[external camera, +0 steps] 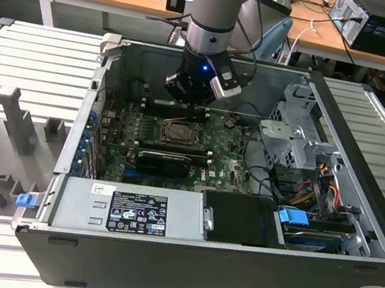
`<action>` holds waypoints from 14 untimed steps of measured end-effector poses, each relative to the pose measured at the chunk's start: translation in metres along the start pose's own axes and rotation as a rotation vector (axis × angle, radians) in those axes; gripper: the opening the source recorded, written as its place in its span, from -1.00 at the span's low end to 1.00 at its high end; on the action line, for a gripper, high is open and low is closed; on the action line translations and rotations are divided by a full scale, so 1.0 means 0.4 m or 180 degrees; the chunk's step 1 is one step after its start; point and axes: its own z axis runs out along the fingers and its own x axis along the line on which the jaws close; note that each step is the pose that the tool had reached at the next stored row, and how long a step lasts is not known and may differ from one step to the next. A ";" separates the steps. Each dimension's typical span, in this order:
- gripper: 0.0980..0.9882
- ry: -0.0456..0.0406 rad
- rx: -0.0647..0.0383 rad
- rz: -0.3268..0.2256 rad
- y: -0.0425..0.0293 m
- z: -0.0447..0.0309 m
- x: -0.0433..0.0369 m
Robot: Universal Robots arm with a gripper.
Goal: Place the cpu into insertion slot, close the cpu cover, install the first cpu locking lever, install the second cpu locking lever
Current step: 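Install the first cpu locking lever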
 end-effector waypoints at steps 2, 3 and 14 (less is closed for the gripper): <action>-0.98 0.0000 0.0000 0.0000 0.000 0.004 -0.001; -0.98 0.0000 0.0001 0.0000 0.000 0.006 -0.002; -0.98 0.0006 0.0070 -0.0001 0.000 0.024 -0.007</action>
